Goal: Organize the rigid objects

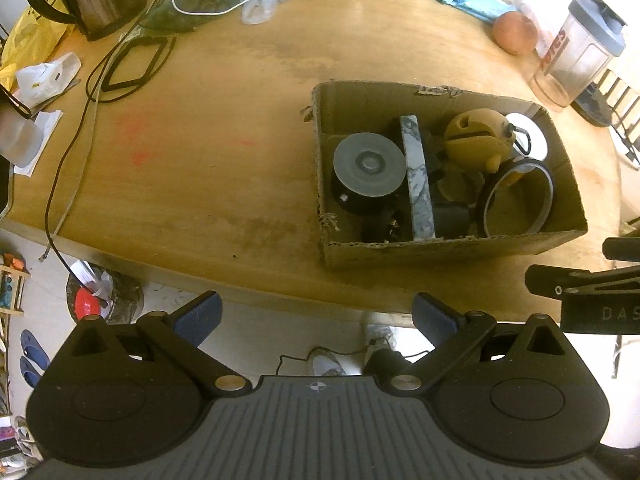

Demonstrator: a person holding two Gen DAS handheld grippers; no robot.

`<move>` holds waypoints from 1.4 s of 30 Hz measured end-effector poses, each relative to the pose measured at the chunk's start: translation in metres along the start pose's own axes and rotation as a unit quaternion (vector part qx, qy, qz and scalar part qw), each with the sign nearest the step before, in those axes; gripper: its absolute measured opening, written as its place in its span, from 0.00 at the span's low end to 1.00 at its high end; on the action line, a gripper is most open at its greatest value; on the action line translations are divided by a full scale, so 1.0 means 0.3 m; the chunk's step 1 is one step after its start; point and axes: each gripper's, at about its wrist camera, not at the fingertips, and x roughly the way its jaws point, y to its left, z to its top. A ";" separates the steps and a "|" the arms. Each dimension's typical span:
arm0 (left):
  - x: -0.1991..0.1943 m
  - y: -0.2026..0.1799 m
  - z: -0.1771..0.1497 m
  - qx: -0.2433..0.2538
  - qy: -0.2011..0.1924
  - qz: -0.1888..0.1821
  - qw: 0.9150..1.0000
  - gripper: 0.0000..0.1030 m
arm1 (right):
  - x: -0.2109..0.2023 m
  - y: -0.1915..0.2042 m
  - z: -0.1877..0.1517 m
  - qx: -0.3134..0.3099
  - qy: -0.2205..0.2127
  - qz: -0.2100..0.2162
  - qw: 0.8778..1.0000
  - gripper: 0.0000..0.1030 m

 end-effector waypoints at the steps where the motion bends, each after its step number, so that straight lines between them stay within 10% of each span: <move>1: -0.002 0.000 0.003 -0.001 0.000 0.000 1.000 1.00 | -0.002 0.001 0.002 0.000 0.000 0.001 1.000 1.00; 42: -0.019 0.004 0.094 -0.014 -0.008 -0.007 1.000 1.00 | -0.025 0.018 0.092 -0.027 -0.013 -0.043 0.999 1.00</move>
